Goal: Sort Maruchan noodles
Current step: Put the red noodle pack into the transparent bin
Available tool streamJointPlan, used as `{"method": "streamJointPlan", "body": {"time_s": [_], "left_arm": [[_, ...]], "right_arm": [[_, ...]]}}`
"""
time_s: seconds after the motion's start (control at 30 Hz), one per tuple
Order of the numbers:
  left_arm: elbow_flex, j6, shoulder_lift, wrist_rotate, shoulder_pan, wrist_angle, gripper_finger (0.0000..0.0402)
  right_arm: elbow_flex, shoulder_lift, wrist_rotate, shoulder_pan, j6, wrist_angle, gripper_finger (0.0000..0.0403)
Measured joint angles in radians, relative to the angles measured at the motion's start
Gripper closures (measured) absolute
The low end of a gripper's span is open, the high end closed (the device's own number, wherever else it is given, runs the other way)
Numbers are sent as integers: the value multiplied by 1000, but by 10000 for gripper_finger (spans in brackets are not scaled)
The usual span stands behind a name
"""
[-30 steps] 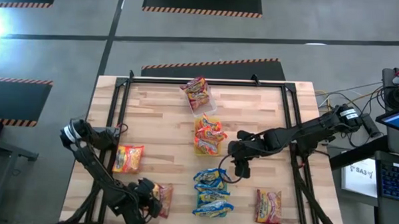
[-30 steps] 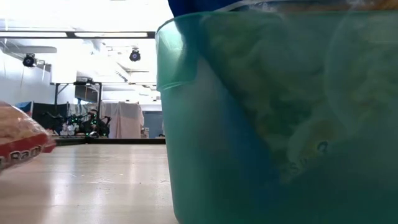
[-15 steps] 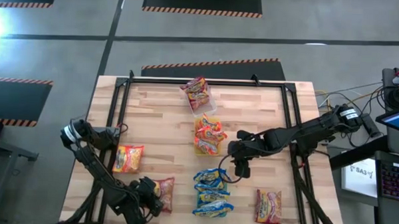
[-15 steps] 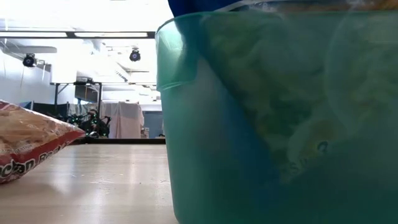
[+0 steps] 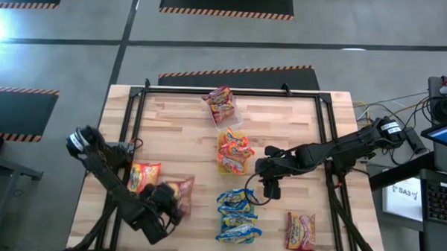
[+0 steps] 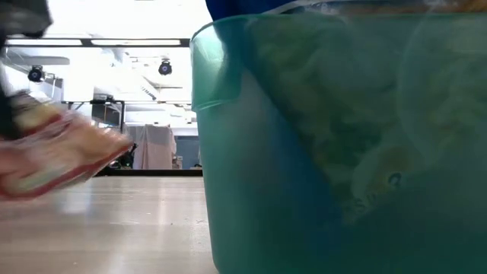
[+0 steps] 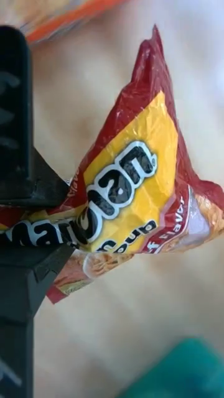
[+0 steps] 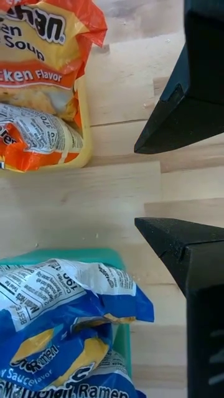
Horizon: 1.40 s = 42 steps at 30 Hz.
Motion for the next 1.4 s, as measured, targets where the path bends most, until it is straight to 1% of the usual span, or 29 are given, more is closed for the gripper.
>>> {"method": "streamJointPlan", "body": {"time_s": [0.17, 0.27, 0.43, 0.5, 0.6, 0.67, 0.73, 0.8, 0.83, 0.87, 0.93, 0.97, 1.03, 1.1, 1.13, 1.23, 1.27, 1.3, 1.4], "left_arm": [[0, 63, -28, -143, 73, -143, 361], [0, 155, -37, -224, 136, -191, 361], [0, 371, -46, -374, 285, -196, 361], [0, 461, -51, -446, 352, -195, 361], [0, 587, -72, -525, 464, -188, 361], [0, 693, -98, -555, 543, -159, 361], [0, 840, -124, -571, 623, -79, 361], [0, 1049, -145, -551, 703, 53, 361], [0, 1174, -153, -517, 743, 140, 361], [0, 1308, -159, -465, 786, 236, 361], [0, 1554, -161, -324, 865, 435, 361], [0, 1652, -159, -256, 903, 532, 361], [0, 1788, -153, -178, 967, 690, 361], [1, 1866, -151, -144, 1024, 770, 361], [2, 1888, -150, -110, 1051, 782, 361], [2, 1897, -133, 39, 1117, 774, 361], [2, 1899, -123, 74, 1133, 777, 361], [2, 1902, -112, 90, 1143, 782, 361], [2, 1912, -78, 95, 1158, 788, 361]], "right_arm": [[0, 0, 0, -5, -30, 0, 236], [0, 0, 10, -9, -41, -2, 236], [0, -14, 125, -12, -52, -37, 236], [0, -31, 131, -16, -52, -71, 236], [0, -63, 132, -20, -52, -111, 236], [0, -86, 138, -20, -62, -124, 236], [-5, -106, 156, -20, -73, -124, 236], [-15, -127, 181, -20, -96, -125, 236], [-21, -137, 200, -20, -107, -126, 236], [-26, -144, 224, -20, -118, -124, 236], [-37, -155, 287, -20, -136, -125, 236], [-42, -158, 320, -20, -142, -124, 236], [-52, -160, 389, -20, -143, -127, 236], [-54, -159, 441, -20, -143, -139, 236], [-55, -159, 450, -20, -143, -146, 236], [-55, -158, 444, -20, -142, -154, 236], [-55, -158, 444, -20, -142, -153, 236], [-55, -158, 444, -20, -141, -152, 236], [-53, -158, 444, -20, -141, -150, 236]]}}
